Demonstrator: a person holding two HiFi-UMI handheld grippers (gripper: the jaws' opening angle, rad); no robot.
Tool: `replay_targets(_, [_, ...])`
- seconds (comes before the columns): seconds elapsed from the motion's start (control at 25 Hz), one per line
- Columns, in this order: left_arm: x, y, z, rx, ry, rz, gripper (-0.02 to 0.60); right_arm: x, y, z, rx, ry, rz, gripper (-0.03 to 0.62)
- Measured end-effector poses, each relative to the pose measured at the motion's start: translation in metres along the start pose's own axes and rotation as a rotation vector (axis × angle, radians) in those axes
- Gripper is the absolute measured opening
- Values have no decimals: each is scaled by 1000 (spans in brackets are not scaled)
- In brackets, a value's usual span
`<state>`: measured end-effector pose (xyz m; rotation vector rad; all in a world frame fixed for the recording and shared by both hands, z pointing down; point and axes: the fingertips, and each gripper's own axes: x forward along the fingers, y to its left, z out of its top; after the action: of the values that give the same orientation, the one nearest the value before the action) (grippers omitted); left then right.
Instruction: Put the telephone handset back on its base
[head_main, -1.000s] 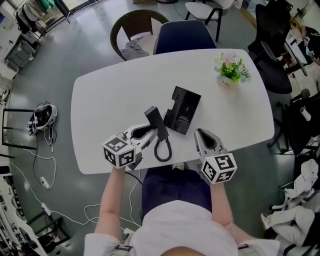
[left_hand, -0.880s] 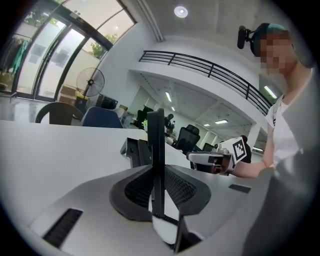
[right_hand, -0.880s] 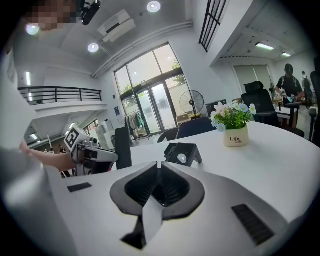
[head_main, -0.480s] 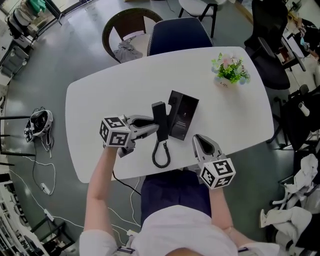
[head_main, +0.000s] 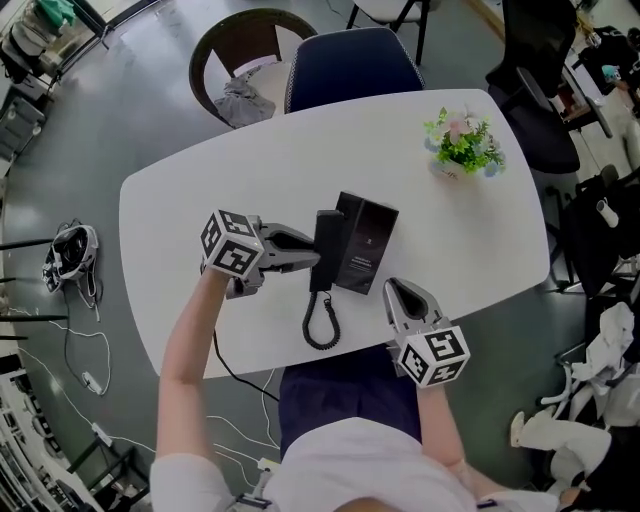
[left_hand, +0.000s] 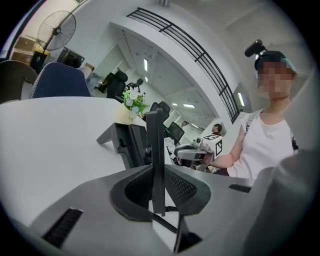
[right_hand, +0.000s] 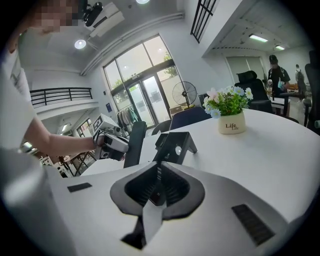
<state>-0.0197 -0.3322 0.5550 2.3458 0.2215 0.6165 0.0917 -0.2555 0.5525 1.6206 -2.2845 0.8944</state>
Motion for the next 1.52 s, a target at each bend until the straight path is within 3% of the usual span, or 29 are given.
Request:
replay_targets(0.48, [20,21,4,-53,111,-162,78,15,-13,-5,48,34,-23,45])
replay_targets(0.84, [28,29,4,-110,106,-244,80,19,-21,-9,71,51,-36,46])
replay_targets(1.04, [30,36,4,-139,93,-260,81,19,-22,-7,132,39,-23,46])
replay_targets(1.52, [37,51,-1,-241,93,-301,81,24,-26,-12,136,62,-31,46])
